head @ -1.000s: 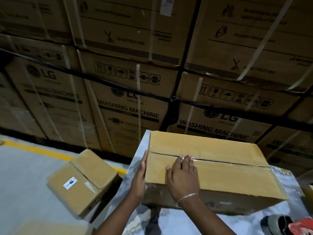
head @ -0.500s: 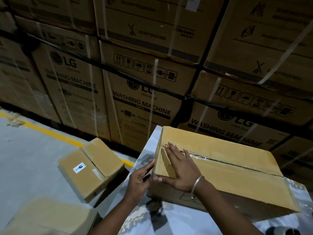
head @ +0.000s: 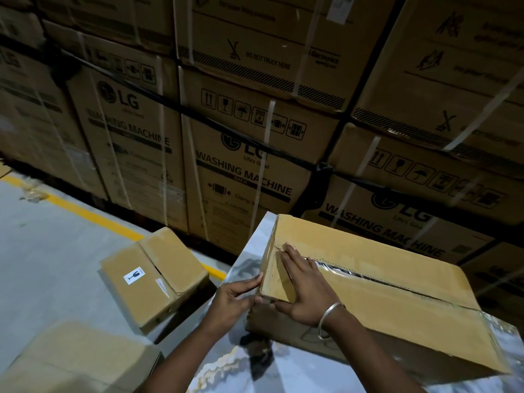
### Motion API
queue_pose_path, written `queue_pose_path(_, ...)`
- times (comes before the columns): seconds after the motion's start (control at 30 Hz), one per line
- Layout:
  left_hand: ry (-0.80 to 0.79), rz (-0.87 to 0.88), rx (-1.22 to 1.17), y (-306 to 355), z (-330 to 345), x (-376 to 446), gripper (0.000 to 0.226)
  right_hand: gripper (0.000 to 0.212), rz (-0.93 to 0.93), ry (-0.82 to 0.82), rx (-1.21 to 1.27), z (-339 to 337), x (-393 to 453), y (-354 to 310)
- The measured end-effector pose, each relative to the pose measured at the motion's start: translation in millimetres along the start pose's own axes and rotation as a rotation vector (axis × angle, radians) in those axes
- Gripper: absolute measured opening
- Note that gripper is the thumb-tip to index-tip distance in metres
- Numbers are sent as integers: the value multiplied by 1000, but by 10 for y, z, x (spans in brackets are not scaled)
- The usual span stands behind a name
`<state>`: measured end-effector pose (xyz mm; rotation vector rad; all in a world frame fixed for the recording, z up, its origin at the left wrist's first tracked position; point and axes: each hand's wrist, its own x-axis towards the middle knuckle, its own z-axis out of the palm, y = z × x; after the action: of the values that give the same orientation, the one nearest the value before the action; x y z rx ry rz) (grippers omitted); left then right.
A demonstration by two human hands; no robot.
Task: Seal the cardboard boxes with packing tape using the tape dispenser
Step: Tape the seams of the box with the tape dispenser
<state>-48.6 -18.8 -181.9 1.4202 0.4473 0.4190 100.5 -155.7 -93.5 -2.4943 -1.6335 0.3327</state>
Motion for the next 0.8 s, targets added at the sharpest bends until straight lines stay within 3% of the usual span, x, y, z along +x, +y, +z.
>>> queue_pose_path(0.1,-40,60,185,168,-119,-6,46,116,-4,13,-5,-5,4,-12)
queue_pose_path(0.23,43,120,380,310,3,50,50,119,19,17,-5,-4,10,-8)
queue_pose_path(0.53,73,-119,342,663,447,826,61,123,62,15,-4,11,21,12)
queue_pose_path(0.67,-24,-244,302,700,523,1154,70,124,74,10,5,9,35,23)
queue_pose_path(0.8,-41,-246,379,629,557,1223,61,125,76,12,9,8,36,33)
